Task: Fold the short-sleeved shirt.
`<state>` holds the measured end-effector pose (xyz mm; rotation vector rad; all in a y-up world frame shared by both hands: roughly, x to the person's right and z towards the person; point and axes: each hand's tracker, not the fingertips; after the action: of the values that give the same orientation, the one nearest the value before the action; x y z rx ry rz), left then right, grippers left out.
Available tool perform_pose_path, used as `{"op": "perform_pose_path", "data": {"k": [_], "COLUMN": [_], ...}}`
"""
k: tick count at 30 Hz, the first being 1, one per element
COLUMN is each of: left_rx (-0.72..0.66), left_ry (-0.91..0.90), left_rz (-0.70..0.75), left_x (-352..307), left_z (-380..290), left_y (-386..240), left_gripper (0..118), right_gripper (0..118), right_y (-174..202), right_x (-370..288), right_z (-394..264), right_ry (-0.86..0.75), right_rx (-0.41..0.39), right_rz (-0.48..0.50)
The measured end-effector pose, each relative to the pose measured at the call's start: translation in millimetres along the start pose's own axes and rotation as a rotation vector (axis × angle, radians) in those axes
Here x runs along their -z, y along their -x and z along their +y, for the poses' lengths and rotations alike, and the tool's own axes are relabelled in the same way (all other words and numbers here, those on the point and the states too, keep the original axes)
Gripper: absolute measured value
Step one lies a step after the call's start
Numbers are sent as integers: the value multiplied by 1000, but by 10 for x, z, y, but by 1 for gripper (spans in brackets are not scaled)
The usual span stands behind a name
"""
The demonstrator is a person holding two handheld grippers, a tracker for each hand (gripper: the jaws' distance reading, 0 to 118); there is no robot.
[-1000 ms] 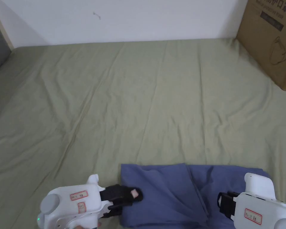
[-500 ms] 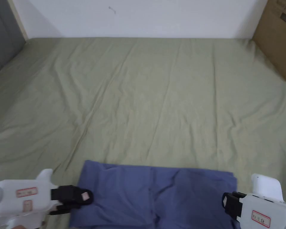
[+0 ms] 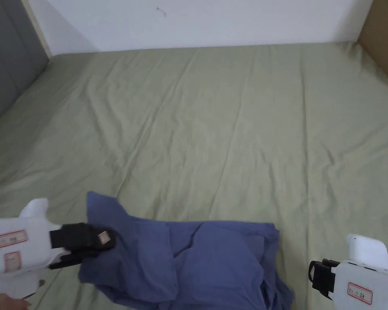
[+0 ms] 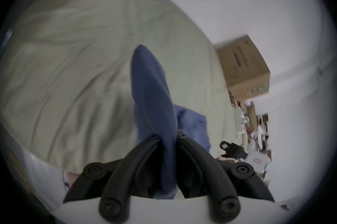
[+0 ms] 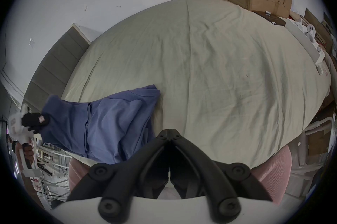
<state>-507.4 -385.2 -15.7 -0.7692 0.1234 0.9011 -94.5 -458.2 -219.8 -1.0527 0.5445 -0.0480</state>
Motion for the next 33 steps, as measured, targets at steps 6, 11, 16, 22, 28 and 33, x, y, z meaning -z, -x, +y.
{"op": "perform_pose_path", "data": {"k": [6,11,16,22,28,33], "left_rx": [132,265,273,179,171,190], "left_ry": [140,341,441,305,303,435], "left_rz": [-128,-112,-120,-170,1,-77], "left_x": [771,1645,2143,1704,1706,2156], "left_z": [-140,-489,-739,-390,-420,-834], "left_y": [-869,-1277,-1347,-1168,-753,-845], "left_gripper": [10,17,106,69,4,1], "right_gripper": [0,0,0,0,0,0], "right_y": [-220,-470,-682,-724,-645,-603], "right_x": [-47,-79,-108,-111,-18,15], "right_z": [4,-27,-74,-96,-93,-99], "right_ry": [-13,-21,-16,-10,0,12], "right_rx": [49,110,176,175,161,152], "right_rz": [-4,-34,-59,-65,-37,-25]}}
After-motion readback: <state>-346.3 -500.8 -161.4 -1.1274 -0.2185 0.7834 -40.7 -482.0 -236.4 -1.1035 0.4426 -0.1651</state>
